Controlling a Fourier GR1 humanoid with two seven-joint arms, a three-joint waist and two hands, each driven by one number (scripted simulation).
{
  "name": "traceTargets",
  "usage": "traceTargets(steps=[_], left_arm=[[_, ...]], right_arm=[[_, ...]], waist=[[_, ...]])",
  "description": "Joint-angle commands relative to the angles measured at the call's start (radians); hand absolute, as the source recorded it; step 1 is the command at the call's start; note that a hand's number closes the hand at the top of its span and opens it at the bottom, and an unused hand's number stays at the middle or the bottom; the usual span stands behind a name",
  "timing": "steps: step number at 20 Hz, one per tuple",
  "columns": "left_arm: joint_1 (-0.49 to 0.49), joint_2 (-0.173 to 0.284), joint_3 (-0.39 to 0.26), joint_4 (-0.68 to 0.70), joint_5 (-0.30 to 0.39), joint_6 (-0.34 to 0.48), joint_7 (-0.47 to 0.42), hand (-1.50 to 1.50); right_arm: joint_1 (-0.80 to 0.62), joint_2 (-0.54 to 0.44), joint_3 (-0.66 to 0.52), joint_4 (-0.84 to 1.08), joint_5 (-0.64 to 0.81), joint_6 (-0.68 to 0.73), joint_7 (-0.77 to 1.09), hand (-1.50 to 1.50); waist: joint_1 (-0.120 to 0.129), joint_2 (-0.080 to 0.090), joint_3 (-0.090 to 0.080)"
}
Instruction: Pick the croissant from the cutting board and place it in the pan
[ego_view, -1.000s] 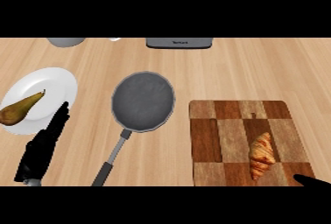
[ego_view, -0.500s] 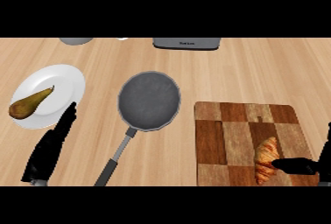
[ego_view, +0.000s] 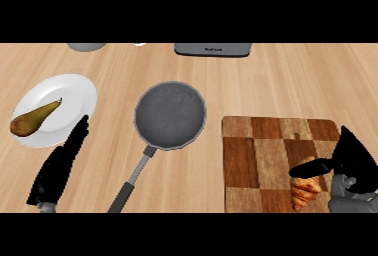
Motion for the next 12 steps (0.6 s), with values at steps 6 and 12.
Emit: traceTargets(steps=[6, 12], left_arm=[[-0.011, 0.007, 0.028, 0.012, 0.02, -0.019, -0.001, 0.0], [0.006, -0.002, 0.016, -0.003, -0.002, -0.006, 0.009, 0.0]], right_arm=[[-0.125, 0.118, -0.072, 0.191, 0.023, 0.248, 0.244, -1.5], [-0.23, 0.216, -0.144, 0.285, 0.088, 0.286, 0.244, -1.5]], waist=[[-0.014, -0.003, 0.0], [-0.017, -0.008, 0.001]])
